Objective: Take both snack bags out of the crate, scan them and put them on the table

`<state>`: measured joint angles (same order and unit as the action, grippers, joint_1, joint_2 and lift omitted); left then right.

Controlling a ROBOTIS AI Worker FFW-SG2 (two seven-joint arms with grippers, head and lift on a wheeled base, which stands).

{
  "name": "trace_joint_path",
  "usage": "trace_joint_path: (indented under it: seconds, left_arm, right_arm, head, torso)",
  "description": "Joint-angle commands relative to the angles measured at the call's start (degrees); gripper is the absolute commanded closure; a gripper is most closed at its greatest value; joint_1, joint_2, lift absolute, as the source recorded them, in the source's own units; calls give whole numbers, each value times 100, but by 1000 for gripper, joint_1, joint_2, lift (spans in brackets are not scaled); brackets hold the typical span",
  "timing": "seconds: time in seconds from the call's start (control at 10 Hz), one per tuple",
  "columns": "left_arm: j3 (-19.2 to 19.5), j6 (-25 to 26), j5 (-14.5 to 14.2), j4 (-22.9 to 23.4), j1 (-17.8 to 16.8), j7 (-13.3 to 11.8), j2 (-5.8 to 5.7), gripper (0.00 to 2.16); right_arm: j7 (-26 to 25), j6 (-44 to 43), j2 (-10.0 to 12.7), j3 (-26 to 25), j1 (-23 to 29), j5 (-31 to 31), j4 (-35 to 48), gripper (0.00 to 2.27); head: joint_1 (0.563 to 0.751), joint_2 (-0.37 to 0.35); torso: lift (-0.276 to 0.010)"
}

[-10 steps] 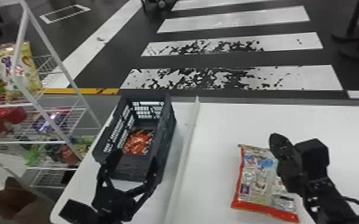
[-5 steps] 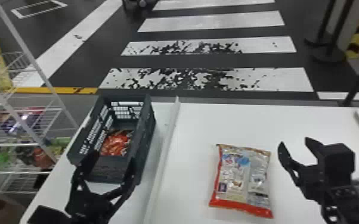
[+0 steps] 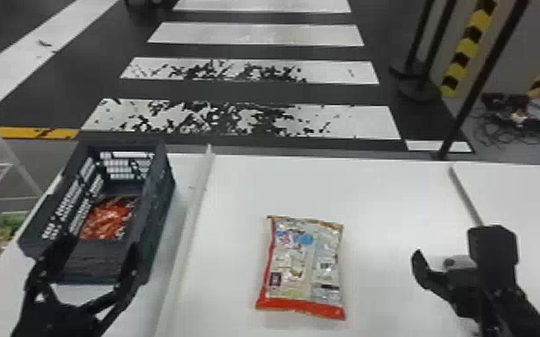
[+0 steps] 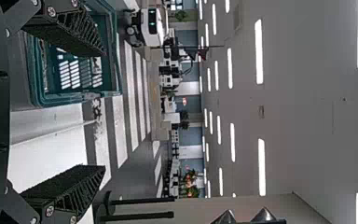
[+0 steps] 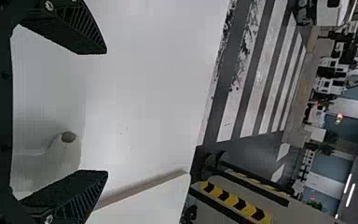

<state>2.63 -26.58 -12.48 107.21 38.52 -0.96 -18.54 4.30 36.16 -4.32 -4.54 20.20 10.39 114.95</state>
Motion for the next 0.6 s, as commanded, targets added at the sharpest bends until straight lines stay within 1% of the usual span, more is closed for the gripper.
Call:
trace_joint_path:
  seconds: [0.0, 0.1, 0.3, 0.5]
  left_arm:
    - [-9, 0, 0, -16, -11, 0, -9, 147]
    - [-17, 0, 0, -25, -11, 0, -9, 147]
    - [-53, 0, 0, -25, -37, -9, 0, 147]
    - [-53, 0, 0, -60, -37, -9, 0, 147]
  right_arm:
    - [1, 159, 19, -275, 1, -72, -43, 60]
    - [9, 370, 28, -416, -25, -107, -87, 56]
    - [36, 423, 63, -618, -87, -195, -342, 49]
    - [159, 493, 98, -767, -166, -265, -597, 76]
  head:
    - [695, -14]
    - [695, -41]
    - [695, -88]
    - [695, -111]
  torso:
    - [-92]
    - [-92]
    - [-92]
    - [-92]
